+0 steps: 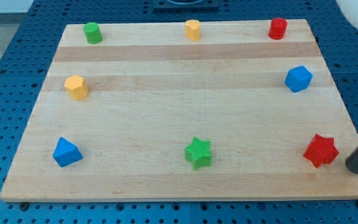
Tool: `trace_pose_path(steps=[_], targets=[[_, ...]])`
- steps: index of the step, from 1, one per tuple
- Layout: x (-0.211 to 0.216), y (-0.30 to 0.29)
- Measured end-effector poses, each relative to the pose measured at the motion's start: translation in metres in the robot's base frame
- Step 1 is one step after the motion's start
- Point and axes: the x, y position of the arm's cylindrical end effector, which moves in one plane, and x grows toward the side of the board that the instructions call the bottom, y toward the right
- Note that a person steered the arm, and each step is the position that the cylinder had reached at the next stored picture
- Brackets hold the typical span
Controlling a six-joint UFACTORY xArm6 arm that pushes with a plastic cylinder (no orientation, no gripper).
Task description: Separate the green circle from the group of blocks
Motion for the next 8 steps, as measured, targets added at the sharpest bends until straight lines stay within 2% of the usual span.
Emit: trace_pose_path(steps=[3, 5, 6, 7, 8], targets=[[-0.020, -0.089], [-0.054, -0.123], [-0.043, -0.137], [-0.006, -0.167], [0.016, -0.217]])
